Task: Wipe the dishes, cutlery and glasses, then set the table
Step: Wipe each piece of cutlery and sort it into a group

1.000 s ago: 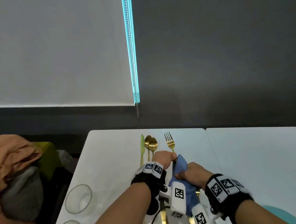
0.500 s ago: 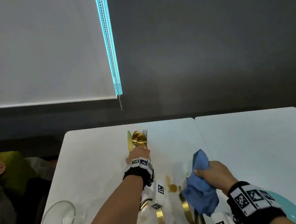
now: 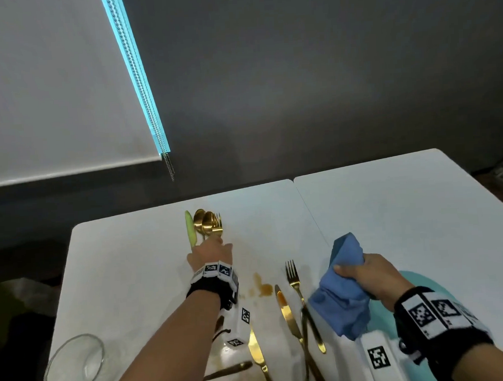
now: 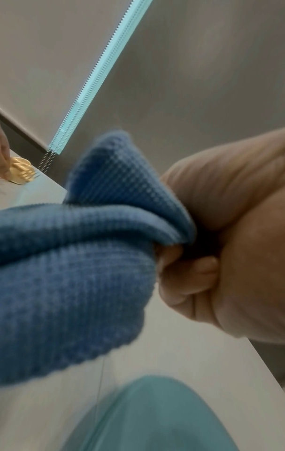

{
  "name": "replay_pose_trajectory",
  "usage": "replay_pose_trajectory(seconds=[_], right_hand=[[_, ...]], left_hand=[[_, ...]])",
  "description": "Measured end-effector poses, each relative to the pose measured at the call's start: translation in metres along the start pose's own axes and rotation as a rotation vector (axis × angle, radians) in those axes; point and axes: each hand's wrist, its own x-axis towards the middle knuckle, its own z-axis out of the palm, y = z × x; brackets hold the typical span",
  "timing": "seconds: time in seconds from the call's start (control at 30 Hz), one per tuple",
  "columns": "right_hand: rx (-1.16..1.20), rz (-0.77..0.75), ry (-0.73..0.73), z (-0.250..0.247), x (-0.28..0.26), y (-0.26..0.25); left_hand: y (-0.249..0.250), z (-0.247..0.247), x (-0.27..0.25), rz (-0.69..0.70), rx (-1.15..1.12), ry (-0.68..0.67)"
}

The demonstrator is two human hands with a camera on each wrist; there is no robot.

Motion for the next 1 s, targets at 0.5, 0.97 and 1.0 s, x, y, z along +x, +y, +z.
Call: replay_pose_trajectory(seconds=[0.5, 0.97, 1.0], right_hand=[[0.037, 0.002, -0.085, -0.052, -0.029, 0.060], [-0.050, 0.012, -0.155, -0.083, -0.049, 0.123], [-0.048, 0.015, -0.160, -0.083, -0.050, 0.126]], left_hand=[[0.012, 0.071, -0.159, 0.144, 0.184, -0.320], [0.015, 0.097, -0.205, 0.046, 0.004, -0.313], [0.013, 0.095, -0.205, 0.023, -0.053, -0.326]])
